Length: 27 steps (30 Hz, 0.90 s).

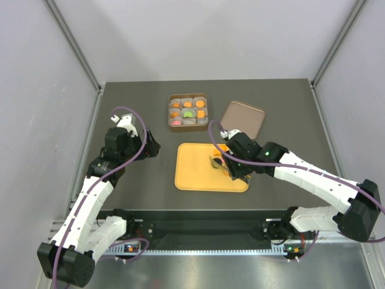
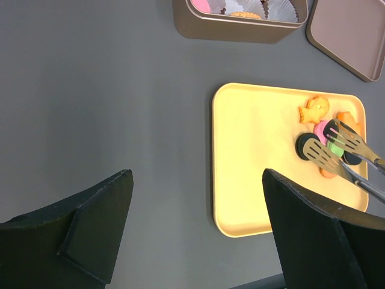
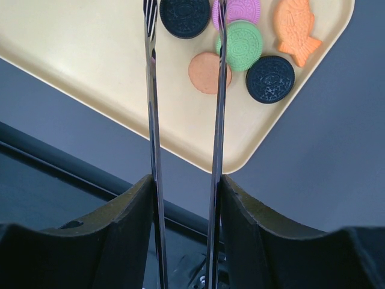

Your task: Pack the cookies

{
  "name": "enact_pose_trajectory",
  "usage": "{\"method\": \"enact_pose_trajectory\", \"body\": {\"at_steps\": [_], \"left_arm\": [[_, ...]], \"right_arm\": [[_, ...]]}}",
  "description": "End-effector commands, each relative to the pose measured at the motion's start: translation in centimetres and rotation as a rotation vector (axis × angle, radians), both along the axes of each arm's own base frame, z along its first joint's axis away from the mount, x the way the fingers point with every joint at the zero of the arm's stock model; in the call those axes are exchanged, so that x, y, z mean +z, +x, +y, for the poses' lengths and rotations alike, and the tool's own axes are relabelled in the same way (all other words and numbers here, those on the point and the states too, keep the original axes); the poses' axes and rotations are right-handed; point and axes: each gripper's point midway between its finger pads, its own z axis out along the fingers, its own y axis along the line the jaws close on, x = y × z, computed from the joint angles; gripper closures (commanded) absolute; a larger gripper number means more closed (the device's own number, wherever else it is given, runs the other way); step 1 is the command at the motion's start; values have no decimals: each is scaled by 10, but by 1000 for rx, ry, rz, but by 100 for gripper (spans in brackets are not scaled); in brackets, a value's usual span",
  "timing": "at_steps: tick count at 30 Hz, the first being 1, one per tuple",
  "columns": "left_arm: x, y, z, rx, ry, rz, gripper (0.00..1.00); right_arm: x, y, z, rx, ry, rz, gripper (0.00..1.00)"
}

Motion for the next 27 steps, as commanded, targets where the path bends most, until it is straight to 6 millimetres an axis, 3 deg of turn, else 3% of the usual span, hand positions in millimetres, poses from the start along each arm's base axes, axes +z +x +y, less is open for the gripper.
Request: {"method": "enact_pose_trajectory", "body": {"at_steps": [1,27], "left_arm": [[9,5,-1,-4,-15,-40,7],[11,5,-1,-2,-15,-49,7]], "right_arm": [[1,0,3,1,-1,-12,54],[-7,-5,11,28,11,18,57]]}}
